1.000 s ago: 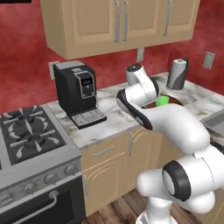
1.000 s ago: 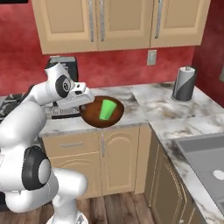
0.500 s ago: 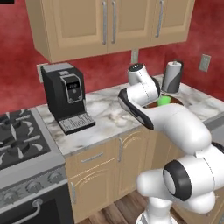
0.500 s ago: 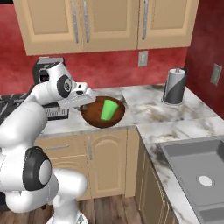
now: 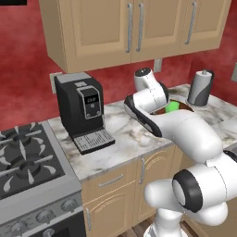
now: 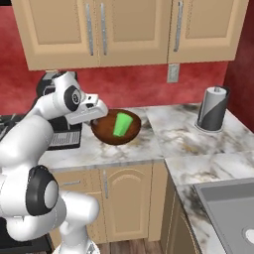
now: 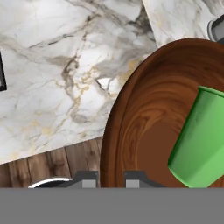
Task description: Place the cup inside the bowl on the dining table and move the bowl to any counter.
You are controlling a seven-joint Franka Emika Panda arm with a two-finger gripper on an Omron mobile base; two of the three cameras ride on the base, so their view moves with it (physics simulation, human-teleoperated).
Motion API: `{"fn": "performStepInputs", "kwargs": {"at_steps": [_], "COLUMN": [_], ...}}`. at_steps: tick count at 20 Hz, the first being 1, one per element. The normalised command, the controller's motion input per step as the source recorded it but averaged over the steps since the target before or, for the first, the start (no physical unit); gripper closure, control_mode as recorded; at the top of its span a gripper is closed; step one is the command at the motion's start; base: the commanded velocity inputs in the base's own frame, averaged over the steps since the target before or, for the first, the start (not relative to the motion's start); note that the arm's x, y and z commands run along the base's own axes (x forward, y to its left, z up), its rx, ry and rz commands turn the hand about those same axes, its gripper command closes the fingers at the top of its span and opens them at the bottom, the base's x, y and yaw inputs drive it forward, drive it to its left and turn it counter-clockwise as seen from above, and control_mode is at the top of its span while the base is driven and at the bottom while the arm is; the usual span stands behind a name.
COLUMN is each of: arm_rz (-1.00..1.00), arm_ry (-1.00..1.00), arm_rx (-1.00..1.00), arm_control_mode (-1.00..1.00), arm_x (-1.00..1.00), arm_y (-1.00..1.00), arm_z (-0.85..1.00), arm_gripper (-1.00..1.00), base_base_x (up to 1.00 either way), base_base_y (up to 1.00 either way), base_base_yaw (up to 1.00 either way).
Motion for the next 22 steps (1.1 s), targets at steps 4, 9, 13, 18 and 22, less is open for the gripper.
{"fn": "performStepInputs", "kwargs": {"at_steps": [4, 9, 13, 18, 22], "arm_rz": [0.00, 0.00, 0.00, 0.00, 0.00], "arm_ry": [0.00, 0.00, 0.00, 0.00, 0.00], "arm_rx": [0.00, 0.00, 0.00, 0.00, 0.00], "arm_control_mode": [1.00, 1.00, 1.00, 1.00, -1.00], "arm_x": [0.00, 0.00, 0.00, 0.00, 0.00], "arm_y": [0.00, 0.00, 0.00, 0.00, 0.00], "arm_z": [0.00, 0.00, 0.00, 0.00, 0.00], "arm_gripper": [1.00, 1.00, 1.00, 1.00, 1.00], "base_base_x": [0.05, 0.00, 0.00, 0.00, 0.00], "base_base_y": [-0.10, -0.01, 0.00, 0.00, 0.00], "base_base_yaw": [0.03, 0.01, 0.00, 0.00, 0.00]}}
